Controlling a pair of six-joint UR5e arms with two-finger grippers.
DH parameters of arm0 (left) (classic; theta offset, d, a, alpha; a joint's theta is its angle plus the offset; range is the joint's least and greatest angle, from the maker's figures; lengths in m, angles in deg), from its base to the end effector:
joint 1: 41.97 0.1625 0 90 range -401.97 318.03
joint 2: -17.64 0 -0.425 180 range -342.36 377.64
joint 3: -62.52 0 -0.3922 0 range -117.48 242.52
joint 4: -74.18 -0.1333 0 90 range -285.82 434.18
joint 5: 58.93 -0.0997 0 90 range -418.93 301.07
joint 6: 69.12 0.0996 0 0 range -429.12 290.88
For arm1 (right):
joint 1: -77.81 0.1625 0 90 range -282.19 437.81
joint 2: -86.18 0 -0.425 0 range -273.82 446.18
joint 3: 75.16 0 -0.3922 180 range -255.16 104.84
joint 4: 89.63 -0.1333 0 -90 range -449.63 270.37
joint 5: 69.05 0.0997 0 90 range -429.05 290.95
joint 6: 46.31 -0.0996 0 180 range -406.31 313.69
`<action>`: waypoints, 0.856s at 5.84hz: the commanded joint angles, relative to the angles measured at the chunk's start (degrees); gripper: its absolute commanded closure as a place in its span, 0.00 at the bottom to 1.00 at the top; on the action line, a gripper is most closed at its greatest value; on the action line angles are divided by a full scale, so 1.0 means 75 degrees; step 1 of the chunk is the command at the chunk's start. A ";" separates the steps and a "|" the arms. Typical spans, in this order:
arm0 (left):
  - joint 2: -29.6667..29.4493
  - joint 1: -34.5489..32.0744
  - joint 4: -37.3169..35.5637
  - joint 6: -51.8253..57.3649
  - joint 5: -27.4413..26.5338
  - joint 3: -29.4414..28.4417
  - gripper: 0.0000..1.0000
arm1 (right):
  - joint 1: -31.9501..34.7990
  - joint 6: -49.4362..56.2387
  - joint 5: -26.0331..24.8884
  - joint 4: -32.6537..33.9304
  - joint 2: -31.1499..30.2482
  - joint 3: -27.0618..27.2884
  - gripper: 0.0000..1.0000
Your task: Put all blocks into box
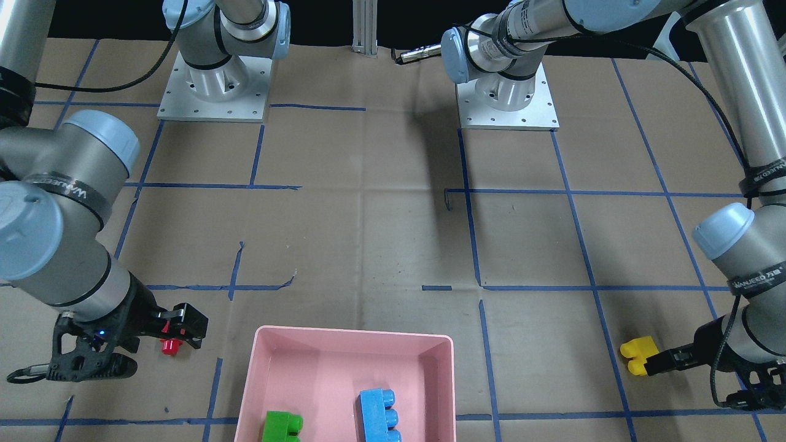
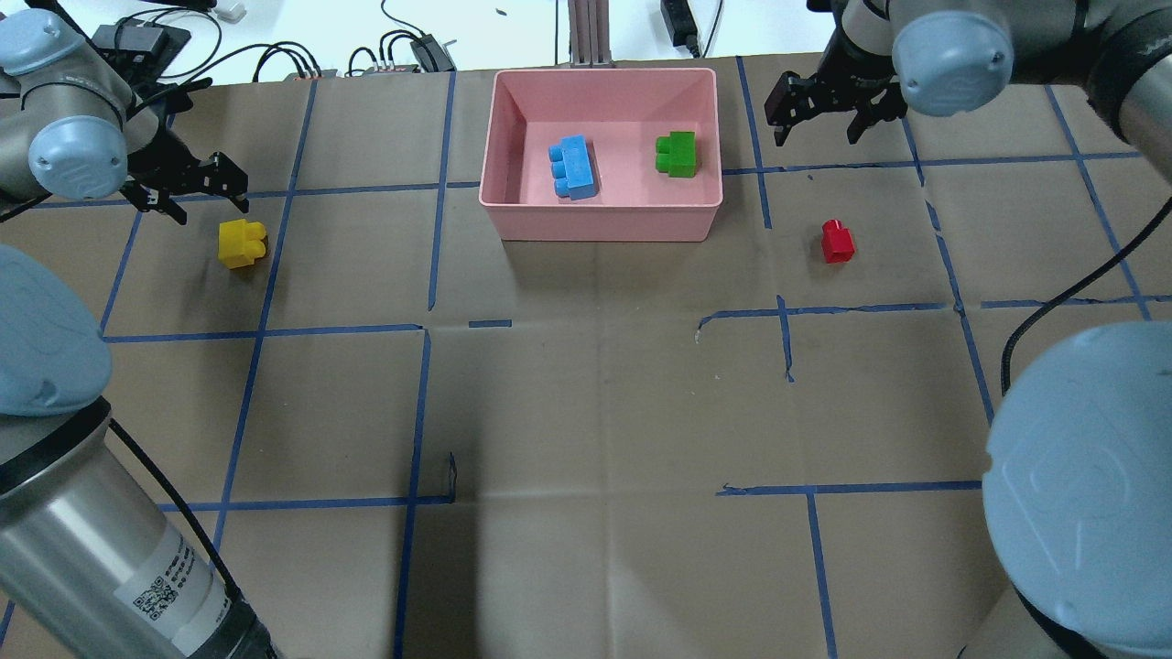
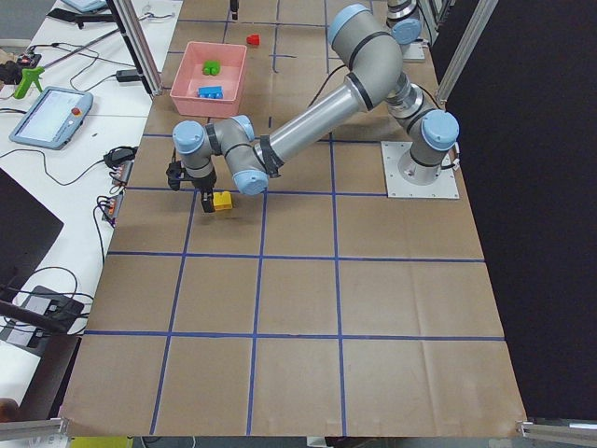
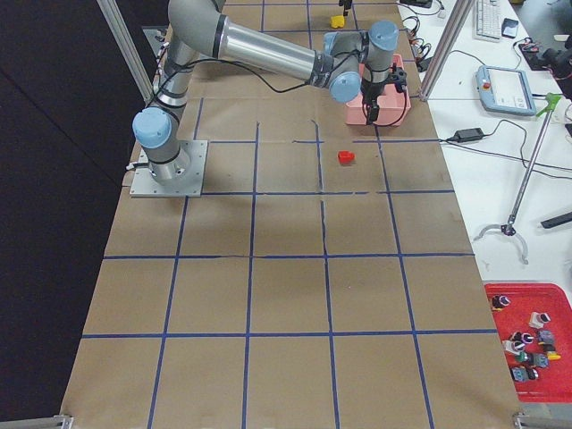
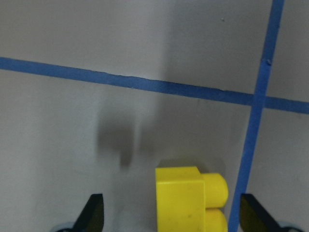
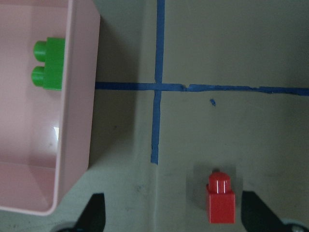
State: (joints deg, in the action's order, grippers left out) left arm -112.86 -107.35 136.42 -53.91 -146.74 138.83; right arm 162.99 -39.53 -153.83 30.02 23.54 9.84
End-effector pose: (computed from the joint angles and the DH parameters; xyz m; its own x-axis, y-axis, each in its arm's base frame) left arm 0.1784 -0.7184 0.2109 -0.9861 -0.1627 0.0325 -0.1635 0.9862 -0.0260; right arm 0.0856 -0.6791 0.3050 -0.9962 -0.0450 -0.0746 -0.0345 0.9900 -0.1367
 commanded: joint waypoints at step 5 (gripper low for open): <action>-0.0014 -0.0002 -0.0154 -0.0223 0.0071 0.0618 0.04 | -0.0658 0.1065 -0.0040 0.4004 0.0020 0.2987 0.00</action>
State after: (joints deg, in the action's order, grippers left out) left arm -112.76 -107.37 135.35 -55.63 -146.26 142.95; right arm 158.13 -31.92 -154.10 59.74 23.48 32.03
